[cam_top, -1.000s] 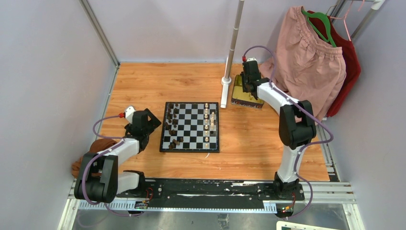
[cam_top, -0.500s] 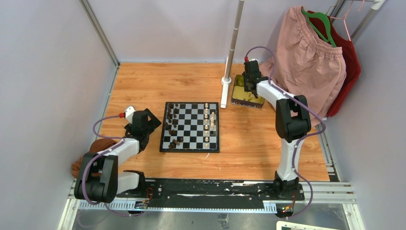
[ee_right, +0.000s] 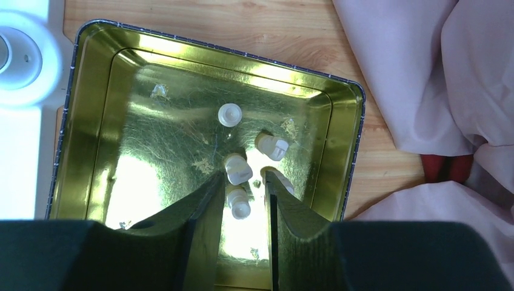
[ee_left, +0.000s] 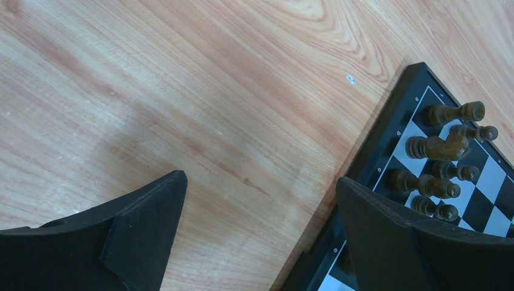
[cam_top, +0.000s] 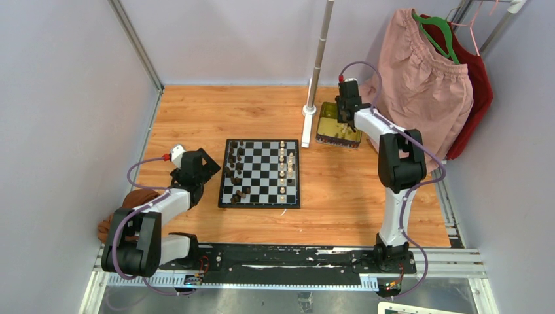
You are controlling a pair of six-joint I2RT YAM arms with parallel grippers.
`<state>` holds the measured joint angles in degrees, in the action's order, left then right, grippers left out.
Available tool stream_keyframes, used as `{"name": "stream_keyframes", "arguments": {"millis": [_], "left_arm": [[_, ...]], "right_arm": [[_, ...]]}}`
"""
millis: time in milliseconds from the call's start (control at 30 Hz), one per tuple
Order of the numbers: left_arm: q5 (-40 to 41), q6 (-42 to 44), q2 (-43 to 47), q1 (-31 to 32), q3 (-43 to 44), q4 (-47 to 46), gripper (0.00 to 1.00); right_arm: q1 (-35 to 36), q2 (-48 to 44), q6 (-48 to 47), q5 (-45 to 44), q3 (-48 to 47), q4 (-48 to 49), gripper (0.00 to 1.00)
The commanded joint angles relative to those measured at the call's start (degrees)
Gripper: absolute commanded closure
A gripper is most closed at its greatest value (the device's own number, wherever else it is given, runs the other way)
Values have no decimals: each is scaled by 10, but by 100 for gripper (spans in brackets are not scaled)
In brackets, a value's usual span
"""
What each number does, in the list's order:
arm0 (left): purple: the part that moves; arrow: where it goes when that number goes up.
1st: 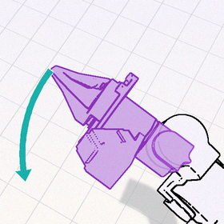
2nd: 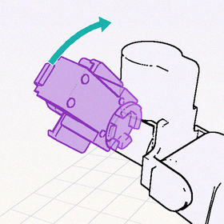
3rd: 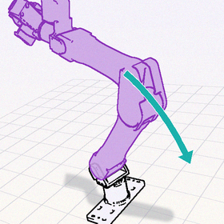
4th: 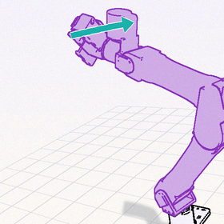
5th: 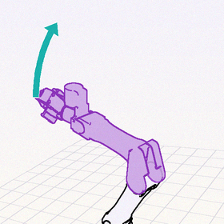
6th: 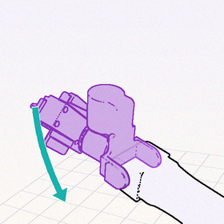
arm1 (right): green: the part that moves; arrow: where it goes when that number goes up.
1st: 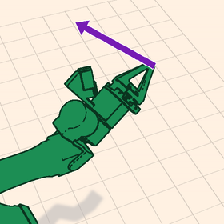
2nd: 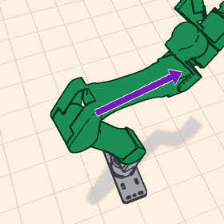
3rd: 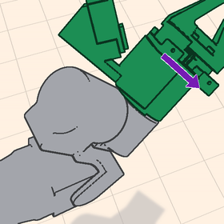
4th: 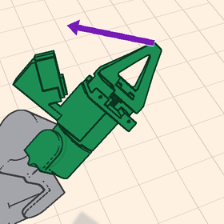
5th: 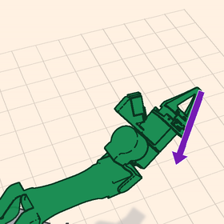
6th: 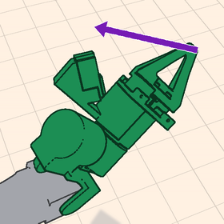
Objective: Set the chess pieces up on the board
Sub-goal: Pick up the chess piece from the storage box.
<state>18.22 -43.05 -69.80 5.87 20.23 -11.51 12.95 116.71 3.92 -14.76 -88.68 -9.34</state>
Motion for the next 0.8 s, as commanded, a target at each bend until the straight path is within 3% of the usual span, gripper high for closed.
{"name": "stream_keyframes", "arguments": {"millis": [0, 767], "left_arm": [[4, 9, -3, 6, 9, -9, 0], [4, 9, -3, 7, 10, -9, 0]], "right_arm": [[-11, 20, -5, 9, -17, 5, 65], [-21, 52, -4, 31, -35, 2, 69]]}}
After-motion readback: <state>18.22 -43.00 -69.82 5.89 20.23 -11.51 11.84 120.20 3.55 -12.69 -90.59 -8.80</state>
